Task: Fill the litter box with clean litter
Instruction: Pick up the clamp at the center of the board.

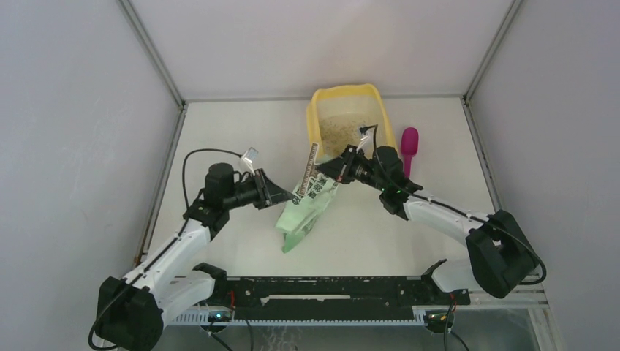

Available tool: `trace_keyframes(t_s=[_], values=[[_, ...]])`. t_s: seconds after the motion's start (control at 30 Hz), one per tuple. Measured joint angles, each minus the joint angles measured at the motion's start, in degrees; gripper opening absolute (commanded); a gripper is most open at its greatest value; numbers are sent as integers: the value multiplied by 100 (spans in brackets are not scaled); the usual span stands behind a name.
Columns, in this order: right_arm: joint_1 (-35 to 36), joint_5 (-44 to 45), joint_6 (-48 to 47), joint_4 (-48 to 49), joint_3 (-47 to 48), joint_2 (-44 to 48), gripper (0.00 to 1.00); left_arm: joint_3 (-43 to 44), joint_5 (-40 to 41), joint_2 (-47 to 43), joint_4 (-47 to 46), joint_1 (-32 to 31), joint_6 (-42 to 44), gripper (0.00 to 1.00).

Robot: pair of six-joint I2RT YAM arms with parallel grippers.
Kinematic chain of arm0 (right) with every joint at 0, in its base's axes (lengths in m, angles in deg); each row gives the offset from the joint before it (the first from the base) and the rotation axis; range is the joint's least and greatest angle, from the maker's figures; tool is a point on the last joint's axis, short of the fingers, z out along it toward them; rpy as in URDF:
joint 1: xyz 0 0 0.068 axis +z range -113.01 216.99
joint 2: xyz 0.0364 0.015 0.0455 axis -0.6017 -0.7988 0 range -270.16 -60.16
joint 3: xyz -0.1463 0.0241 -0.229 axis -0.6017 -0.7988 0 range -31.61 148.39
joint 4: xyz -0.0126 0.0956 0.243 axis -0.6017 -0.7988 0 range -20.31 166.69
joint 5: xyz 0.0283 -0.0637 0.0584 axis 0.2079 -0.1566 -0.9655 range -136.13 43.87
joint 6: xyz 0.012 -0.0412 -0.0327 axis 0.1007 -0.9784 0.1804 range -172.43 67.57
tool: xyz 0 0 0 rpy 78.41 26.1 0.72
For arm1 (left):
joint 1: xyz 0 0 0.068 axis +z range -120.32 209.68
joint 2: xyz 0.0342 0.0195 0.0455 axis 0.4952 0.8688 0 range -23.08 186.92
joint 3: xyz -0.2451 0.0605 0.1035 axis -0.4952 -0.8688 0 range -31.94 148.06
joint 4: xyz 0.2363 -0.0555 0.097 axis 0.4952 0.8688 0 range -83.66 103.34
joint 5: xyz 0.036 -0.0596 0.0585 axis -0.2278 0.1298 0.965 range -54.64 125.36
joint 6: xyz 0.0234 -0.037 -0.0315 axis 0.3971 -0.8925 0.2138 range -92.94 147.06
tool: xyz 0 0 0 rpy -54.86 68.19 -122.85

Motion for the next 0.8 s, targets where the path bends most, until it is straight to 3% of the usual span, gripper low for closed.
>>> trace_keyframes(t_s=[0.5,0.8], values=[[334,-17,-24,518,15,-859,0,0,-96,-31,-409,15,17,16],[323,-702,400,1222,-39,-1126,0,15,350,-289,417,15,514,20]])
